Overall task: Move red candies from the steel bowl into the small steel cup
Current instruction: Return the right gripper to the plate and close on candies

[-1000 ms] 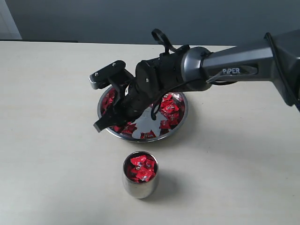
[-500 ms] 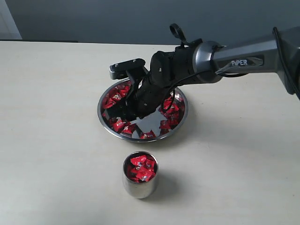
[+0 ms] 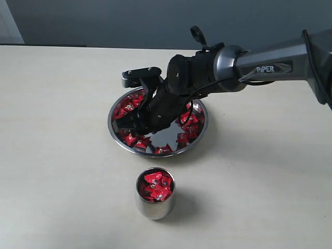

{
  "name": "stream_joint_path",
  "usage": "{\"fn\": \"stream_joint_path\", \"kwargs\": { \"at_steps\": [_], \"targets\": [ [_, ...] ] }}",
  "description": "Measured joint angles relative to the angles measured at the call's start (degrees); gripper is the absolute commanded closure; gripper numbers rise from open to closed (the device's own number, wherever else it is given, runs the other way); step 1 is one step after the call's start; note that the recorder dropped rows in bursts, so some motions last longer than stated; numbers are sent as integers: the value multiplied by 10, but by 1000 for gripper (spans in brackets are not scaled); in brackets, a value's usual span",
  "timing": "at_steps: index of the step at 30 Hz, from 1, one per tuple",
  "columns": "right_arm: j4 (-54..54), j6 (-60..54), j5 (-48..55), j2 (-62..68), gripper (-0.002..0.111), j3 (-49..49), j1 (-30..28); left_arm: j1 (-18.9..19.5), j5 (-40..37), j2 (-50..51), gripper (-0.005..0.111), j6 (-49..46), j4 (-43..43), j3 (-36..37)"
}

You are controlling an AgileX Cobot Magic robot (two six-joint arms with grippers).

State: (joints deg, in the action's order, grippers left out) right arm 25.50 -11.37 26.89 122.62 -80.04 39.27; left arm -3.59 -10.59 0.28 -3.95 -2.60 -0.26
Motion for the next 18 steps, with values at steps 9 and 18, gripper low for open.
{"fn": "stream_joint_path", "kwargs": {
  "at_steps": [9,18],
  "targets": [
    [18,-28,4,9,71,0,2,0,0,0,105,0,0,0],
    [22,-31,-10,24,77,-1,2,0,0,0,105,0,0,0]
  ]
}}
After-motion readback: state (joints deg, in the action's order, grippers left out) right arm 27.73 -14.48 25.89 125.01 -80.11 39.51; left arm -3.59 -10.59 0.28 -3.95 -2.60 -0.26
